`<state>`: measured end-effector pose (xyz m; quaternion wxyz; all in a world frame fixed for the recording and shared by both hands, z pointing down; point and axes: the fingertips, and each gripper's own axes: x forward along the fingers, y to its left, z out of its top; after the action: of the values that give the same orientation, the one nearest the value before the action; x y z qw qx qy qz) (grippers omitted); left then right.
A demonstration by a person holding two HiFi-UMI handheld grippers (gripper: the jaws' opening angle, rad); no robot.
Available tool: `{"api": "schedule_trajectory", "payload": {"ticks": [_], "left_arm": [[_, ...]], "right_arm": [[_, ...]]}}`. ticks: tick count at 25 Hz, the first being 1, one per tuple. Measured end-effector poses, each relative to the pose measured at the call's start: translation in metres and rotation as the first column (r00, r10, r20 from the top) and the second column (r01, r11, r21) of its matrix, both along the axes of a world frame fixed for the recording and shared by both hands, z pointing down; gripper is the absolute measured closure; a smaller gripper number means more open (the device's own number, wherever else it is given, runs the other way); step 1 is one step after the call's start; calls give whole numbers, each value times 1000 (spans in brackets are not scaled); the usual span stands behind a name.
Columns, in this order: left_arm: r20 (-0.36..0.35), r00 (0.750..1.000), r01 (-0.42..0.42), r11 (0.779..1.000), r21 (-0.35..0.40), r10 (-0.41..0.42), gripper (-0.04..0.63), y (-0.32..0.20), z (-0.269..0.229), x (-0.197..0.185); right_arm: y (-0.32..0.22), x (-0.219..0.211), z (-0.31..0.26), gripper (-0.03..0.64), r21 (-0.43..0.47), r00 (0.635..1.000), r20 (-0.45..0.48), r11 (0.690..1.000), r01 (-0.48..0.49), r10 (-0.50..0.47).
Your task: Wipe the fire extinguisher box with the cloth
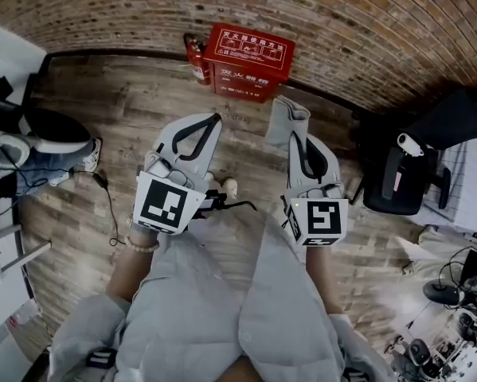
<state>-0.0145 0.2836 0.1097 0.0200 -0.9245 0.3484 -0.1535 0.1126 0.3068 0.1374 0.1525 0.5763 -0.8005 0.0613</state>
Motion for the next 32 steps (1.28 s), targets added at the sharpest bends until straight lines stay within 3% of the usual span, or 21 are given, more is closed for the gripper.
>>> {"api": "schedule_trajectory", "payload": {"ticks": [6, 14, 32], "left_arm": [[19, 1000, 1, 1000, -7, 0, 598, 12, 9, 7], [20, 1000, -7, 1000, 18, 6, 598, -14, 8, 3], [-12, 997, -81, 996, 43, 82, 598, -214, -8, -5]], "right_arm": [[7, 5, 11, 592, -15, 1000, 12, 1000, 1, -1], [-20, -1, 15, 592, -16, 1000, 12, 1000, 4, -4], [-209, -17, -6, 592, 11, 998, -7, 998, -59, 59]]}}
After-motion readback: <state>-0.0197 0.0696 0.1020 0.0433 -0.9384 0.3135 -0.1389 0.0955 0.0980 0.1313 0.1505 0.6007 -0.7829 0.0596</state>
